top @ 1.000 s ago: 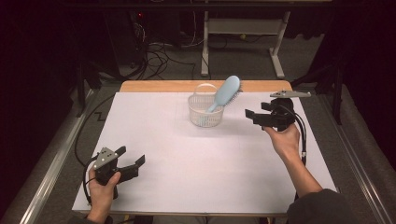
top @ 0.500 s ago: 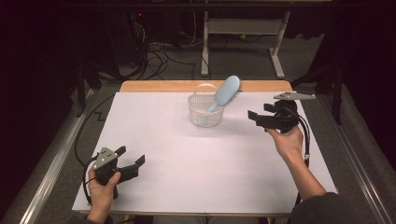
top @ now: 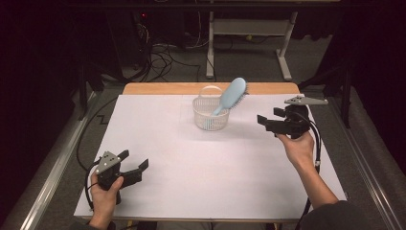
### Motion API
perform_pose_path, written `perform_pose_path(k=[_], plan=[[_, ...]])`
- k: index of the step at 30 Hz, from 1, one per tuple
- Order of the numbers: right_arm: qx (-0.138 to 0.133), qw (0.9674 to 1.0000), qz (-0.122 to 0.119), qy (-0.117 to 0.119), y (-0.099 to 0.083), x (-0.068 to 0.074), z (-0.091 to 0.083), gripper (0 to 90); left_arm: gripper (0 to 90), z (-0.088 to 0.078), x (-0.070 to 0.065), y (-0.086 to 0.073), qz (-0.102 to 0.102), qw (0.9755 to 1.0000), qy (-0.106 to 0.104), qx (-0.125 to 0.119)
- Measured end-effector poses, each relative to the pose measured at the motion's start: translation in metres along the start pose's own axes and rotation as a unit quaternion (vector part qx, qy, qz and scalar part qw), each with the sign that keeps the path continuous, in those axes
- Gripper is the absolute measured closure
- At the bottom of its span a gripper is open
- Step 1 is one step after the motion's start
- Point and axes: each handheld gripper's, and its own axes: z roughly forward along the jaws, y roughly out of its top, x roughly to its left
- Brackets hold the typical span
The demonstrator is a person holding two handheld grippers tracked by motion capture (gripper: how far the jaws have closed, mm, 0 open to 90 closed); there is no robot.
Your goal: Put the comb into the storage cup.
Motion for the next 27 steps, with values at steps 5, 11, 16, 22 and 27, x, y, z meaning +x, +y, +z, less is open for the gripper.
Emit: perform_pose_path(k=[5,11,16,22,27], plan=[[-0.002,1.0,-0.003,0.0,-0.002,0.0,-0.003,26.7,15.8,0.0,0.0,0.0,-0.001,1.0,0.0,0.0],[-0.005,1.0,-0.005,0.001,-0.004,0.0,-0.007,26.7,15.8,0.0,0.0,0.0,-0.001,1.0,0.0,0.0],[-0.006,0.9999,-0.009,0.003,-0.006,0.002,-0.009,26.7,15.8,0.0,0.0,0.0,-0.001,1.0,0.0,0.0],[-0.008,0.9999,-0.008,0.005,-0.009,0.002,-0.012,26.7,15.8,0.001,0.0,0.0,-0.002,1.0,0.0,0.001],[-0.011,0.9999,-0.006,0.007,-0.013,0.001,-0.015,26.6,15.8,0.001,0.0,0.0,-0.002,1.0,0.0,0.001]])
